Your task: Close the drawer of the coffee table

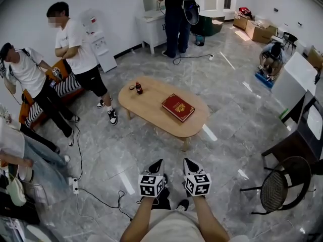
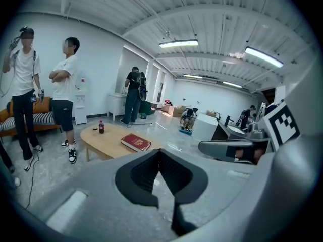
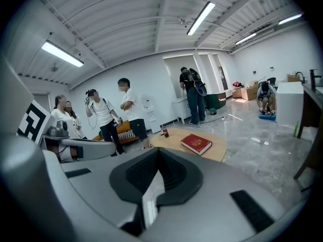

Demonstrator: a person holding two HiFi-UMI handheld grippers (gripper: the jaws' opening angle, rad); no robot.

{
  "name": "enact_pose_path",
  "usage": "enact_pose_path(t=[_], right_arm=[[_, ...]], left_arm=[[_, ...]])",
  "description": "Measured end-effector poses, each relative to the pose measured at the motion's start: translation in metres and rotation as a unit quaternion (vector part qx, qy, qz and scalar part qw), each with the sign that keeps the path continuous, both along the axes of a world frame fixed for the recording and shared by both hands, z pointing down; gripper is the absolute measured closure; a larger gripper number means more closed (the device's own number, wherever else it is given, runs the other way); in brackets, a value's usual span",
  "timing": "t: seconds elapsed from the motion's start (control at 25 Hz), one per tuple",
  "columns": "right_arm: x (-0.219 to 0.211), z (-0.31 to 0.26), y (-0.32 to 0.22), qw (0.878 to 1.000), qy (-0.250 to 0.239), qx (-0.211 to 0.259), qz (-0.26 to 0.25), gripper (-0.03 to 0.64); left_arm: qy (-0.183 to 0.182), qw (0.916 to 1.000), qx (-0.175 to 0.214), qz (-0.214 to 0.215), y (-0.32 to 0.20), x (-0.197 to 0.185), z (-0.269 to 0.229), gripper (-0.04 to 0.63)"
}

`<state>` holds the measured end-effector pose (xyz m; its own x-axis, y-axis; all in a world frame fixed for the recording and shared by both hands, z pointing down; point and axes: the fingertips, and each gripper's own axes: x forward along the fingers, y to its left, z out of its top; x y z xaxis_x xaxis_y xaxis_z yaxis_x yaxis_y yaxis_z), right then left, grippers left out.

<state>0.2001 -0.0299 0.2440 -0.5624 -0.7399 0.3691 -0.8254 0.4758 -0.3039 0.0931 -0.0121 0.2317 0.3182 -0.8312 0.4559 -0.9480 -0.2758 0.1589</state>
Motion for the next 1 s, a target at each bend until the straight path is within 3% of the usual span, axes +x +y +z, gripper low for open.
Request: enact_pose_path(t=[1.0], right_arm=[[-0.004, -0.002, 0.004, 1.0, 0.016, 0.016, -0.001, 0.601]], left_arm=[[0.017, 0.9998, 0.004, 0.007, 0.007, -0.001, 0.003, 0.586]])
